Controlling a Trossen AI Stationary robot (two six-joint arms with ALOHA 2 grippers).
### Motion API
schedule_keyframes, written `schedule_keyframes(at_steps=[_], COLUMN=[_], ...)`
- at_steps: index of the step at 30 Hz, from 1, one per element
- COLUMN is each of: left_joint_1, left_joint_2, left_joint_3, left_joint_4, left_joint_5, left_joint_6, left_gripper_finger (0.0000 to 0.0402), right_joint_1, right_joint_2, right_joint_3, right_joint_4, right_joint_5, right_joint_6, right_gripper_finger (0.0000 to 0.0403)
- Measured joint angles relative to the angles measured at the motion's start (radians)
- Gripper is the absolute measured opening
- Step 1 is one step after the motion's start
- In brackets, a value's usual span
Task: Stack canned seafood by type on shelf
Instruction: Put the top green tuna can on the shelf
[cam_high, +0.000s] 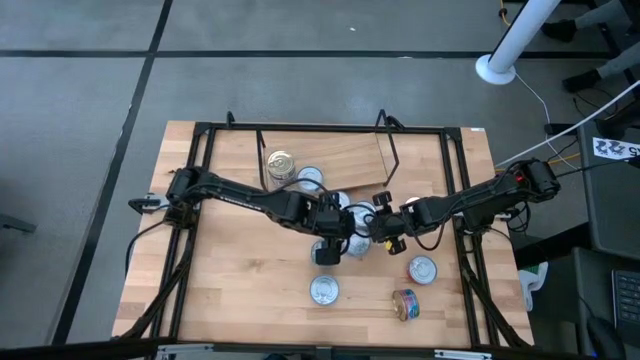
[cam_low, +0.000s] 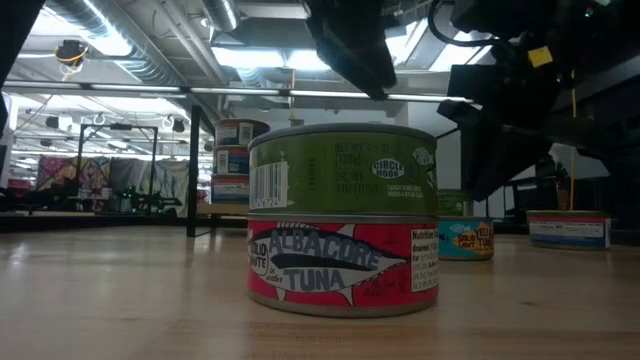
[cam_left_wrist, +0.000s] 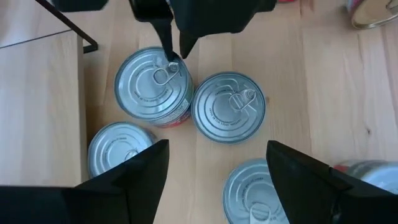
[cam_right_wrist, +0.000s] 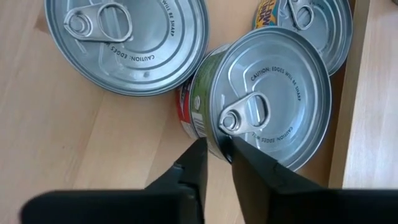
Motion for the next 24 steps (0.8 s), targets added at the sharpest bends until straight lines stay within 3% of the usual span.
schedule_keyframes(at_steps=[10, 24], left_joint_1=[0.0, -0.002], left_joint_2=[-0.127, -0.292], left_joint_3=[0.0, -0.004], left_joint_4=[-0.153, -0.393], left_joint_5=[-0.009, -0.106], left_joint_6=[0.0, -0.179], left_gripper_finger=[0.0265, 0.0265], right_joint_1=[0.0, 0.0], right_joint_2=[0.0, 0.001], right_joint_3=[0.0, 0.0], right_joint_4=[0.007, 0.04], right_joint_5=[-0.002, -0.01], right_joint_6=[-0.001, 0.002], right_gripper_finger=[0.0007, 0.0002])
